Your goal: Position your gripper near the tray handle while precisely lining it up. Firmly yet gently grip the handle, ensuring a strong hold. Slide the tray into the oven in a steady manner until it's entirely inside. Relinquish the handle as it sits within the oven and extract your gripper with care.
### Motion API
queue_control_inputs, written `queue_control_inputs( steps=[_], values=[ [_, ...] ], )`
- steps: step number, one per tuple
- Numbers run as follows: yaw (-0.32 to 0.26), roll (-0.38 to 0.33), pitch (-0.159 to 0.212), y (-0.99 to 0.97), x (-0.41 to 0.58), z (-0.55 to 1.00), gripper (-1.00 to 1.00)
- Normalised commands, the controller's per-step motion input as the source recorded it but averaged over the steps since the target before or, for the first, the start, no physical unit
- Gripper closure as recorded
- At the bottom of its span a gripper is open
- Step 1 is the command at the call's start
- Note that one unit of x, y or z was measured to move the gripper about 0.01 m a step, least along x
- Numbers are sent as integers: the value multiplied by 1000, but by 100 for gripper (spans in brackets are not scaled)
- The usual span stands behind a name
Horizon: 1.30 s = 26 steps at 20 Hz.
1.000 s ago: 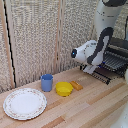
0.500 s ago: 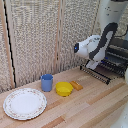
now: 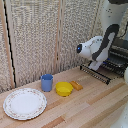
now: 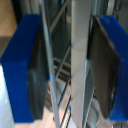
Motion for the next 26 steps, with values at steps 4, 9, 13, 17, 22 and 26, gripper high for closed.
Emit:
queue_control_inputs(
  steps=[4, 9, 13, 17, 22, 26],
  values=[
    [32, 35, 0, -976, 0, 413, 100],
    [10, -1, 0, -783, 0, 323, 100],
    [27, -32, -5, -613, 0, 216, 100],
    [10, 5, -2, -39, 84, 133, -100],
    [-9, 24, -2, 99, 141, 133, -100],
    [27, 48, 0, 307, 194, 143, -100]
  ],
)
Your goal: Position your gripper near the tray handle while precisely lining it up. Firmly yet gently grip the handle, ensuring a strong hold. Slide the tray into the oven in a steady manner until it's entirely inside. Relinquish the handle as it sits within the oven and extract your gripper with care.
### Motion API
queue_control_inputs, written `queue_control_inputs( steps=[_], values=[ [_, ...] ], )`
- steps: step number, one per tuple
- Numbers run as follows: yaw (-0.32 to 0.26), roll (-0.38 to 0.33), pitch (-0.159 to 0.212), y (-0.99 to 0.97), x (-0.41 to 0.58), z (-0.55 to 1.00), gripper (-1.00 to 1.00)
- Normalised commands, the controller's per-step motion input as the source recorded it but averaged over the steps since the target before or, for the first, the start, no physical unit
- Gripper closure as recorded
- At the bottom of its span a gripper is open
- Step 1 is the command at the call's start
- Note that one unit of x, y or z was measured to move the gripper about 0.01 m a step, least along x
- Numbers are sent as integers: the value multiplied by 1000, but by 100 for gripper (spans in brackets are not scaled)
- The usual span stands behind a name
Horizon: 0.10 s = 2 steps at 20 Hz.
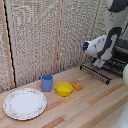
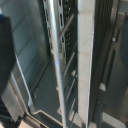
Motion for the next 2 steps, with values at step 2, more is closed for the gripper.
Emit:
queue_control_inputs(
  steps=[2],
  values=[
    [121, 55, 3, 479, 220, 33, -100]
  ],
)
